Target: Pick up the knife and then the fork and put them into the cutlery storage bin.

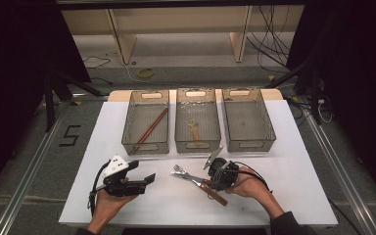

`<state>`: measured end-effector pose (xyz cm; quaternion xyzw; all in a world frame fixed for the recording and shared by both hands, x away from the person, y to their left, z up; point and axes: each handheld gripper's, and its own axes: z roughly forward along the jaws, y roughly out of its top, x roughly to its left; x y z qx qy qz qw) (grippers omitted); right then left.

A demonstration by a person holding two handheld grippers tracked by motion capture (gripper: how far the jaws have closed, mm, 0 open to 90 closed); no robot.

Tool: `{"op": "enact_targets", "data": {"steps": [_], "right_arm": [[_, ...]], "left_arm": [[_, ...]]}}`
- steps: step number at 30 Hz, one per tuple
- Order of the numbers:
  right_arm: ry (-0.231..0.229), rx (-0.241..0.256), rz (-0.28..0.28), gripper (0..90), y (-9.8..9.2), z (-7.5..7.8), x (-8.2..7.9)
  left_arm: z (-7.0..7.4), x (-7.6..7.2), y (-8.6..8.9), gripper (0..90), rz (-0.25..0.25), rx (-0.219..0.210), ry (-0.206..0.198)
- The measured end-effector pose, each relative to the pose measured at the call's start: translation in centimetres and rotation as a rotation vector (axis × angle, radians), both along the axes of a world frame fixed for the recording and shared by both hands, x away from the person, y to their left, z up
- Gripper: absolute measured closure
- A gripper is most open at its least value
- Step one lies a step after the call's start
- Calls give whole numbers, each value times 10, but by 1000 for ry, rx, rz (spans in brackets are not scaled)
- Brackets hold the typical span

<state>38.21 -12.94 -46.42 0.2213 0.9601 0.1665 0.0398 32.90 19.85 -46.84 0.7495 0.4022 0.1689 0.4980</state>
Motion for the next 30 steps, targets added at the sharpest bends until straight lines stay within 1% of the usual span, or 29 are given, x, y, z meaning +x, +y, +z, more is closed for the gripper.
{"op": "enact_targets", "data": {"steps": [3,4,5,6,8,9,10,12,16,17,18,19,20,21,22,23,24,25,26,27,28,29,30], "right_arm": [[-11,-6,22,752,1,0,-1],[-2,-8,11,759,2,1,-2],[-17,-14,46,766,2,0,-1],[-8,-19,36,769,3,1,-2],[-13,-20,46,771,2,1,-2],[-21,-14,61,771,2,0,-1],[-20,-11,51,771,2,0,-1],[-31,-10,57,772,2,0,-2],[-27,-5,61,772,1,0,-1],[-34,-4,71,773,1,1,0],[-41,1,72,773,0,1,0],[-30,6,53,773,1,2,-1],[-43,15,64,773,0,2,0],[-40,18,65,773,-1,3,0],[-31,31,37,773,-1,4,-1],[-36,34,36,773,-2,5,-1],[-48,32,61,773,-3,5,1],[-38,39,42,773,-3,7,0],[-38,50,34,773,-4,8,-1],[-40,51,40,773,-4,8,0],[-52,62,41,773,-5,9,0],[-45,66,29,772,-5,10,-1],[-50,66,41,773,-6,10,0]], "left_arm": [[0,0,0,177,-1,0,0],[0,0,0,176,0,1,0],[0,0,0,177,-1,1,0],[0,0,0,177,-2,0,0],[0,0,0,177,-2,0,0],[0,0,0,177,-1,1,0],[0,0,0,177,-1,1,1],[0,0,0,177,-1,1,0],[0,0,0,177,-2,1,0],[0,0,0,177,-1,0,0],[0,0,0,177,-1,0,1],[0,0,0,177,-1,0,0],[0,0,1,177,-1,0,-1],[0,0,0,177,0,-2,0],[0,0,1,177,0,-2,0],[0,0,0,177,-1,-2,0],[0,0,0,177,0,-2,0],[0,0,0,177,0,-3,-1],[0,0,1,177,0,-3,-1],[0,0,1,177,-2,-1,-1],[0,0,1,177,0,-3,-1],[0,0,1,177,0,-4,0],[0,0,1,177,0,-5,1]]}}
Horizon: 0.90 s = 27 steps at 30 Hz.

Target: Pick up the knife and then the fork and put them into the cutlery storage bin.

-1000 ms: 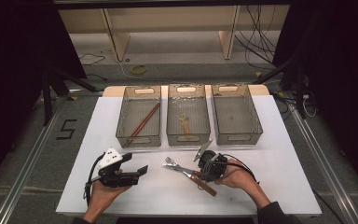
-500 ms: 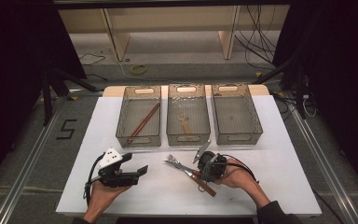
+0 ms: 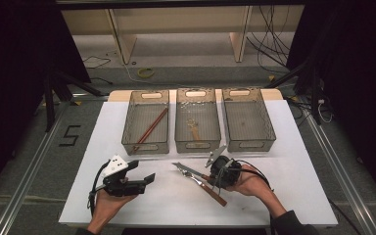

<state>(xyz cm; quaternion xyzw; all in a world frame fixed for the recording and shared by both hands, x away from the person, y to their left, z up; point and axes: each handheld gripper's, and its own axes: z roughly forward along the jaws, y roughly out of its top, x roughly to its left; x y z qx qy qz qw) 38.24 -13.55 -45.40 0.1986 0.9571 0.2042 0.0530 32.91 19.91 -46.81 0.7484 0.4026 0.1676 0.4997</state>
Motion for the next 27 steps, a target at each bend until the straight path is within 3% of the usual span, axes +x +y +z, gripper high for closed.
{"op": "enact_targets", "data": {"steps": [17,24,27], "right_arm": [[-20,98,-73,773,-14,18,4],[-41,170,-102,773,-24,31,11],[-48,202,-140,773,-30,38,15]], "left_arm": [[0,0,0,176,0,-3,-4],[0,0,0,176,2,-2,-3],[0,0,0,176,4,-2,-4]]}}
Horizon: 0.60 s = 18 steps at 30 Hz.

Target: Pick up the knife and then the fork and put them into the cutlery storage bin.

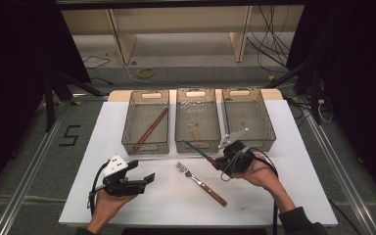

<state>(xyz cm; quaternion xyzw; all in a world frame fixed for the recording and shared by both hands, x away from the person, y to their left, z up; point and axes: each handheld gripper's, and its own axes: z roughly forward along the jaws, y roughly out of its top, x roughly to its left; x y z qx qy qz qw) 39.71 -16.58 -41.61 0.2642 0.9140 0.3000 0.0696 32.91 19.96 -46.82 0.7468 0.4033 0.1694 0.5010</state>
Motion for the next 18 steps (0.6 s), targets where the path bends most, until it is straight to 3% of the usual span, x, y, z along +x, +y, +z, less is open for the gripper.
{"op": "enact_targets", "data": {"steps": [18], "right_arm": [[-55,139,-174,773,-30,36,42]], "left_arm": [[1,0,2,174,5,-11,-19]]}}
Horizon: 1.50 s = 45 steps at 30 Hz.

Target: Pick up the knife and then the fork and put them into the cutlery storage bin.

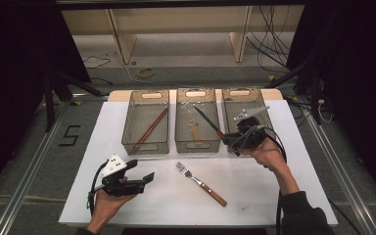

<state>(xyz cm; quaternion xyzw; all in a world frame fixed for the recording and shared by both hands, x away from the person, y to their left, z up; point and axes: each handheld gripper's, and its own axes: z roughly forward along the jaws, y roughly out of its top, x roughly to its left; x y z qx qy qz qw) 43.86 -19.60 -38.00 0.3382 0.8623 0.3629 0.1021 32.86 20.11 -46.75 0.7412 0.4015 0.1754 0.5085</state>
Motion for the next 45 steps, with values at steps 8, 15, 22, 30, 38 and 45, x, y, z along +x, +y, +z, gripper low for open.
{"op": "enact_targets", "data": {"steps": [8,15,22,30,38,45], "right_arm": [[-9,17,-70,773,-12,6,20],[-6,25,-124,773,-19,10,34],[-10,35,-192,773,-33,15,47],[-3,32,-246,773,-44,13,56],[20,23,-305,773,-53,8,64],[33,14,-350,773,-59,3,69]], "left_arm": [[0,0,0,175,2,2,-3],[1,0,1,175,3,0,-3],[0,0,0,175,2,0,-5],[0,0,0,175,4,0,-5],[0,0,0,174,5,-3,-5],[0,0,0,174,3,1,-5]]}}
